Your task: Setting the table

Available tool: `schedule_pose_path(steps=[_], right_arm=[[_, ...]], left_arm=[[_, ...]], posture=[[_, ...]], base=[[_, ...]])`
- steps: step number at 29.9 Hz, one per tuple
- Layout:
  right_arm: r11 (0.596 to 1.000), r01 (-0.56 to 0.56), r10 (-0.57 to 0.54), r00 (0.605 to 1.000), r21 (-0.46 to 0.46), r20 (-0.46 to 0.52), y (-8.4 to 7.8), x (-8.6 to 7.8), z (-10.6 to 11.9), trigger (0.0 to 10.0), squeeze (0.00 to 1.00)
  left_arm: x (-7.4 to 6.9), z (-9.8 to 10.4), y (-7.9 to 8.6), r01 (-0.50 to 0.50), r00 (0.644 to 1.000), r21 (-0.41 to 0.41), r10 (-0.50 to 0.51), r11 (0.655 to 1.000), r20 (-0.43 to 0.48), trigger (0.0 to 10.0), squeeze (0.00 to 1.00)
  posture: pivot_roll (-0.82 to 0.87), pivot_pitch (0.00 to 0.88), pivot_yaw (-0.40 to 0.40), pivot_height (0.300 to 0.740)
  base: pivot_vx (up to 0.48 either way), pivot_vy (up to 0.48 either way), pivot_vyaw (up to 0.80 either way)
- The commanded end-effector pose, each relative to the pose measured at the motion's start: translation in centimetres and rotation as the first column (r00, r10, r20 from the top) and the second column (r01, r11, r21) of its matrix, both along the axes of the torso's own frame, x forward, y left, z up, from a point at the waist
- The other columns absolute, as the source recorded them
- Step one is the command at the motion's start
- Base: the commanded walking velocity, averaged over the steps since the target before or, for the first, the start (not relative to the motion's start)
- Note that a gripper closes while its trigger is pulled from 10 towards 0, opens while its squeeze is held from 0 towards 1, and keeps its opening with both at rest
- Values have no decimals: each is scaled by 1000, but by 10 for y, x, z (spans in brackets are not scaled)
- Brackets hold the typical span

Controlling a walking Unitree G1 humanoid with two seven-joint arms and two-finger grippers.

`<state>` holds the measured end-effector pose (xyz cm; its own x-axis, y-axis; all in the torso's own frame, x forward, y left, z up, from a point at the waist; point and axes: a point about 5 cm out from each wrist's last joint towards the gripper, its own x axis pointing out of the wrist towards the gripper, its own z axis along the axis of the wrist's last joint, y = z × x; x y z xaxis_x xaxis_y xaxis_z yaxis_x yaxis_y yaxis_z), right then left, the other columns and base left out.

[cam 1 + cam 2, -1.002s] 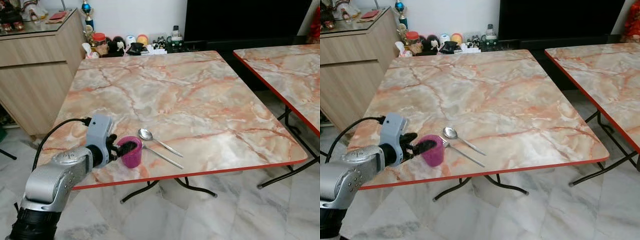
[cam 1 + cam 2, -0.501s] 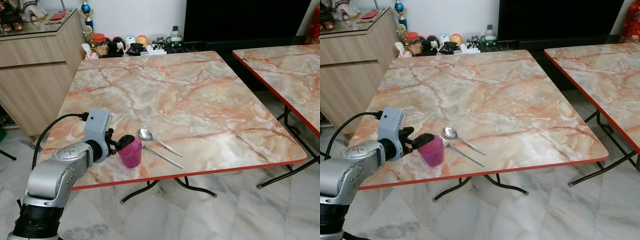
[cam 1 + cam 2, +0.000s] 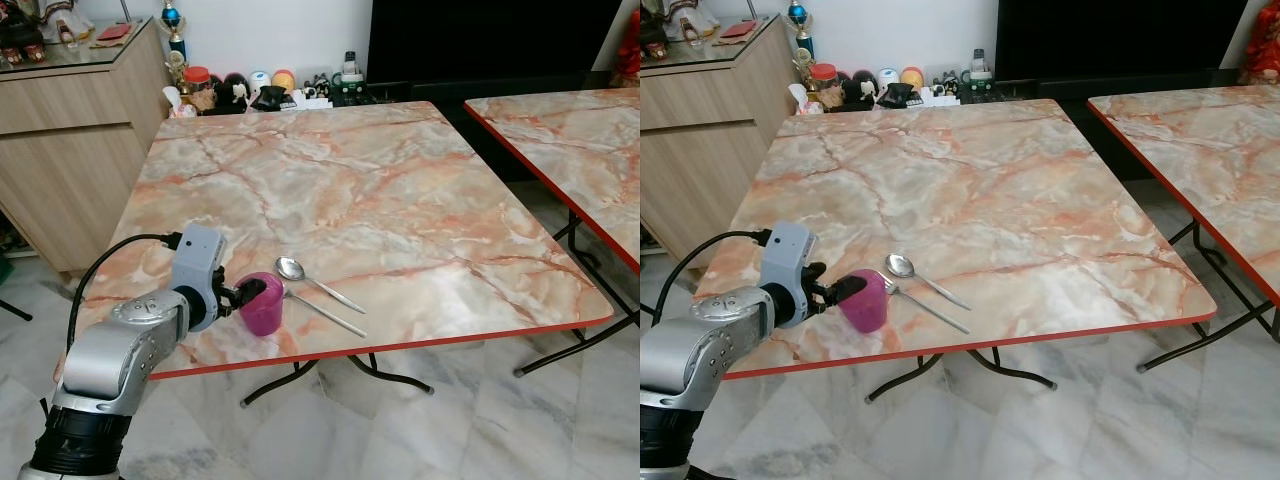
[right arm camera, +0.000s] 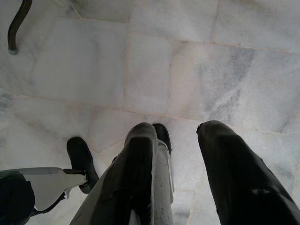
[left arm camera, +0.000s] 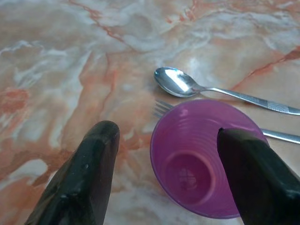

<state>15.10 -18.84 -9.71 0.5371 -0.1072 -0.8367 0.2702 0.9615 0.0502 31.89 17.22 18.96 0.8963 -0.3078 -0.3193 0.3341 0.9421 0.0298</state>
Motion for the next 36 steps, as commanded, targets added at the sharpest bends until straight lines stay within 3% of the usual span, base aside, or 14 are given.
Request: schedule_pose_path(steps=[1,16,17,18,19,23,24,25,26,29,31,32,33,36], right_arm=[[1000,7,-6,1000,10,-21,1,-5,-2,10000,0],[1000,-3,3,1000,7,-22,1,-5,-2,10000,0],[1000,-4,4,1000,6,-22,1,-5,-2,10000,0],[1000,-4,4,1000,7,-22,1,-5,-2,10000,0],[1000,-4,4,1000,7,-22,2,-5,-2,10000,0],[1000,-4,4,1000,7,-22,2,-5,-2,10000,0],[1000,-4,4,1000,7,-22,2,-5,-2,10000,0],[1000,-4,4,1000,7,-22,2,-5,-2,10000,0],[1000,-5,5,1000,7,-22,1,-5,-2,10000,0],[1000,-6,6,1000,7,-22,1,-5,-2,10000,0],[1000,-7,7,1000,8,-22,2,-5,-2,10000,0],[1000,-7,7,1000,8,-22,2,-5,-2,10000,0],[1000,-7,7,1000,9,-22,2,-5,-2,10000,0],[1000,-6,7,1000,9,-22,2,-5,-2,10000,0]], left_arm=[[0,-4,4,-18,1000,32,18,999,-23,10000,0],[1,-13,5,-48,997,41,50,998,-61,10000,0],[1,-13,5,-45,997,40,48,998,-64,1490,0],[1,-13,5,-44,997,41,46,998,-65,1490,0],[1,-14,4,-43,997,41,45,998,-65,0,0],[2,-14,4,-48,997,39,50,998,-66,902,0],[2,-14,4,-49,997,39,51,998,-66,6431,0],[2,-14,4,-49,997,39,51,998,-66,6431,0],[2,-14,4,-48,997,40,51,998,-66,10000,0],[2,-14,3,-45,997,42,48,998,-66,10000,0],[2,-14,3,-42,997,42,45,998,-66,8196,0],[2,-14,3,-40,997,41,43,998,-67,6314,0],[1,-14,2,-36,997,40,39,999,-70,2667,0],[1,-15,1,-32,997,41,34,999,-72,1294,0]], posture=[[48,93,41,740],[45,94,39,740],[43,94,40,740],[43,94,40,740],[43,94,40,740],[44,94,39,740],[44,94,39,740],[44,94,39,740],[44,95,39,740],[44,95,39,740],[44,96,38,740],[44,96,38,740],[44,96,38,740],[43,95,39,740]], base=[[0,0,0],[0,0,0],[0,0,0],[0,0,0],[0,0,0],[0,0,0],[0,0,0],[0,0,0],[0,0,0],[0,0,0],[0,0,0],[0,0,0],[0,0,0],[0,0,0]])
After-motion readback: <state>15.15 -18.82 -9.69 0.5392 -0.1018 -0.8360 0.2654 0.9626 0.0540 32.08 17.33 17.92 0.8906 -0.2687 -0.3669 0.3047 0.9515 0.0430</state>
